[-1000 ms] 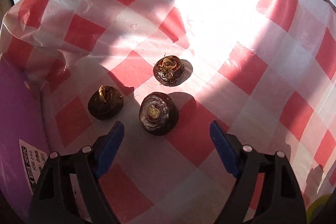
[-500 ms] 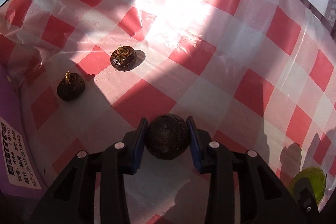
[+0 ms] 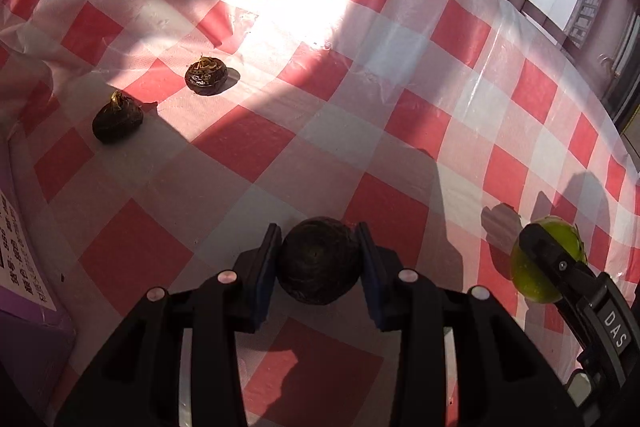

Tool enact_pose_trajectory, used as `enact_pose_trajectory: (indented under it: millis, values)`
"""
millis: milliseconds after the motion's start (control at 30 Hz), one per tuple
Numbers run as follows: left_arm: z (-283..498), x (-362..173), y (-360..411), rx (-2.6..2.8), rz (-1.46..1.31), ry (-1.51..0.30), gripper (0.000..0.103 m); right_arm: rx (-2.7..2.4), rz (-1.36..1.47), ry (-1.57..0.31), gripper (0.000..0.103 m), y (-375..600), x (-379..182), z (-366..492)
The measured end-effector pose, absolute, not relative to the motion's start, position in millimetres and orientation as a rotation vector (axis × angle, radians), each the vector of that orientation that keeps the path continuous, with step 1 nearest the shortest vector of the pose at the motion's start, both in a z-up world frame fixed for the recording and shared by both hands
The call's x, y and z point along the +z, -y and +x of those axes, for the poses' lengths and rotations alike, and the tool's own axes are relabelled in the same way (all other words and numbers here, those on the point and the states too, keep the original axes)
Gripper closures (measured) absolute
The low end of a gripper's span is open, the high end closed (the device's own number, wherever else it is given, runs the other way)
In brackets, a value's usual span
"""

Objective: Organize fruits
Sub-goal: 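Carry the date and green fruit with both tools into the box and release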

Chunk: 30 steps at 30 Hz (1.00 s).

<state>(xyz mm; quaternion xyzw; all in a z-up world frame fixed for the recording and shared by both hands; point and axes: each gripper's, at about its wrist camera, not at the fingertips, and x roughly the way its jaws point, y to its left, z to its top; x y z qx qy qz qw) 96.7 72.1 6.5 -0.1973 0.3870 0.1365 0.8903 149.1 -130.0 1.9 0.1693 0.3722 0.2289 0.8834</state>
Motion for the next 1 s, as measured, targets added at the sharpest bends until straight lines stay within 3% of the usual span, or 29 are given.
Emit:
enact_pose_trajectory:
  millis: [733,1000]
  values:
    - [57,22,-56,0.253,-0.377,-0.777,0.065,0.412,0.366,-0.81,0.045,133,-1,155]
    - [-12,83,-44,0.137,-0.296,-0.7,0.065,0.412,0.442,-0.851,0.045,136,-3,124]
